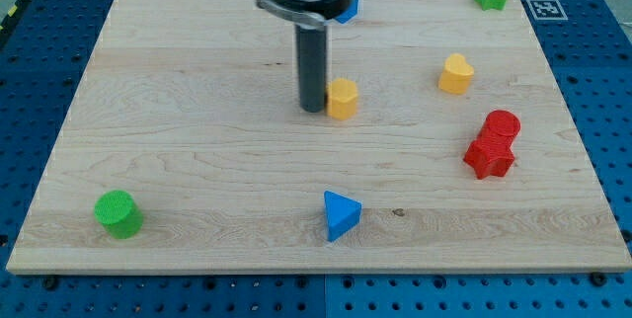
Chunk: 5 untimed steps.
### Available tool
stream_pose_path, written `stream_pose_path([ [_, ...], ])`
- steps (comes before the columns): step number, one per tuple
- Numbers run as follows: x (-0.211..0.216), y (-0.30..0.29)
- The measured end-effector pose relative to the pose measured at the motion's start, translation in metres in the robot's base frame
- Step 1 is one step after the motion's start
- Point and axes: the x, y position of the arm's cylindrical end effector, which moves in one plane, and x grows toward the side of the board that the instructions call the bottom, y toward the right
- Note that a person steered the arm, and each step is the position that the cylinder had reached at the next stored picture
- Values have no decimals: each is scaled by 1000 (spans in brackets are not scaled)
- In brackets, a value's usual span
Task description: Push the yellow hexagon to the bottom of the yellow heart
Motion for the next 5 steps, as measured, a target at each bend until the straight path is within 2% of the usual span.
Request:
stream_pose_path([
  [4,0,134],
  [5,0,123],
])
